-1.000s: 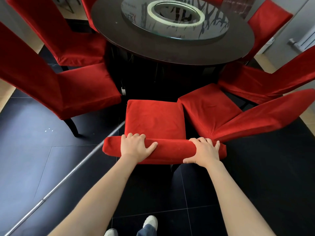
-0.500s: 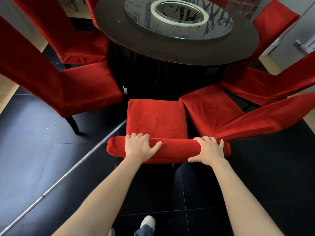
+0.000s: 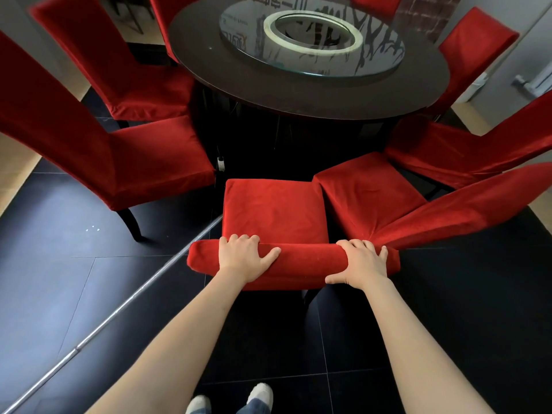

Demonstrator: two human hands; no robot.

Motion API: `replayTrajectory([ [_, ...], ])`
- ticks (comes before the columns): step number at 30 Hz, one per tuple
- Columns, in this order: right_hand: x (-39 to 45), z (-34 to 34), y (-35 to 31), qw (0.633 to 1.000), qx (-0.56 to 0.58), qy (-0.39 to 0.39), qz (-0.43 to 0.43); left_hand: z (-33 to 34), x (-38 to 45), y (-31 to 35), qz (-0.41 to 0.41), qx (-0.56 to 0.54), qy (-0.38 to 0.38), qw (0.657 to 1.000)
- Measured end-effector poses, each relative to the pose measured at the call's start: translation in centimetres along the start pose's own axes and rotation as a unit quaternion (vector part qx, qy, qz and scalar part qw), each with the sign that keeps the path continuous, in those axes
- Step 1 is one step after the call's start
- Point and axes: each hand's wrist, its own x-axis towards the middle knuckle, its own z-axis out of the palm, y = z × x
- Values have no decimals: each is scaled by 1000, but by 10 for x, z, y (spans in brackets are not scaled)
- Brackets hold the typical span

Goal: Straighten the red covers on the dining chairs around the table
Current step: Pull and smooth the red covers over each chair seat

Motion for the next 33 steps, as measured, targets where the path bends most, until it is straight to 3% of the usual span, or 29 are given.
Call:
replayTrajectory([
  [13, -24, -11, -12, 998, 36, 10, 59, -29, 21, 3, 89, -5, -18, 996],
  [20, -44, -20, 21, 992, 48, 33, 108, -39, 43, 25, 149, -21, -14, 988],
  [33, -58, -58, 178, 984, 46, 72, 154, -40, 64, 194, 201, -44, 5, 979],
])
